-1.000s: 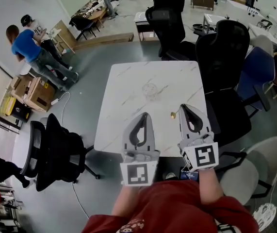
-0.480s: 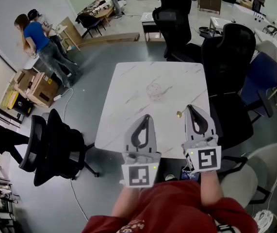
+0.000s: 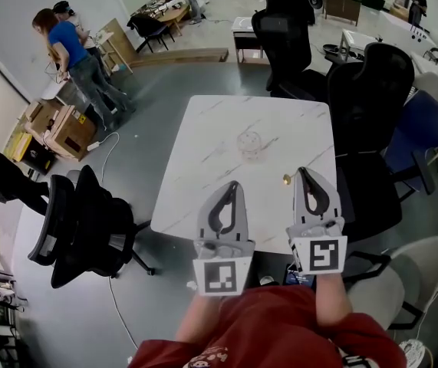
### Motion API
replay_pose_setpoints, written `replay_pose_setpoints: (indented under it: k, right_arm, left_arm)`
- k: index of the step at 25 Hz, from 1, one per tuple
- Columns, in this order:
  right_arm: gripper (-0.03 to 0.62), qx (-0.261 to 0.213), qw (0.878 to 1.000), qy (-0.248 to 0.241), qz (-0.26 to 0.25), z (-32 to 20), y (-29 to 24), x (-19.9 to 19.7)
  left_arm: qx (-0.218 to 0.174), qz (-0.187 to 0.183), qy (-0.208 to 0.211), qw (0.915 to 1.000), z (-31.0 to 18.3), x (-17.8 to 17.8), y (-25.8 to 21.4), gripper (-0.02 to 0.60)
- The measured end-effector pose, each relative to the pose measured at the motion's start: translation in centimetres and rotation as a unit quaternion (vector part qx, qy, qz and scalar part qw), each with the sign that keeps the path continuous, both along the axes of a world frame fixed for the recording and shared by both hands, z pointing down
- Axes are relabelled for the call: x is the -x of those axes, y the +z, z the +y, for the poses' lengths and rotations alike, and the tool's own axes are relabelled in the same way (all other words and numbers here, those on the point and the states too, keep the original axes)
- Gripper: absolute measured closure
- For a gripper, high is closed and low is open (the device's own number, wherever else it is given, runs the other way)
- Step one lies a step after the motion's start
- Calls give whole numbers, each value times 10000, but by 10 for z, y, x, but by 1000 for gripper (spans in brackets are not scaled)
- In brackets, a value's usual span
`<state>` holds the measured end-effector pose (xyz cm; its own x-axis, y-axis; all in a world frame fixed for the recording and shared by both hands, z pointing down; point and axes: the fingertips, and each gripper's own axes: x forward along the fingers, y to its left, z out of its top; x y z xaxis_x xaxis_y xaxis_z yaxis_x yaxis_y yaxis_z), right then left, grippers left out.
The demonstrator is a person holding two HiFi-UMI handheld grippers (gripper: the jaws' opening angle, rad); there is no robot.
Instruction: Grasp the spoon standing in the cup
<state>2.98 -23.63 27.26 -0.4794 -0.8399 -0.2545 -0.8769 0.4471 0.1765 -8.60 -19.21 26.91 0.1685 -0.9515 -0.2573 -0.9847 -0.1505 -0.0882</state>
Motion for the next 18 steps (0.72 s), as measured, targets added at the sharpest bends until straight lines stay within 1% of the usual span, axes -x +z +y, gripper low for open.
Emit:
replay_pose_setpoints:
  k: [4,18]
  right_arm:
    - [579,45,10000,-6,-49,-4,0,1]
    - [579,25,9999,-54,-126,-4,-7,0]
  left_arm:
    - [8,54,-18,10000,-3,2,0,572]
    - [22,20,-93,10000,-1,7,0,572]
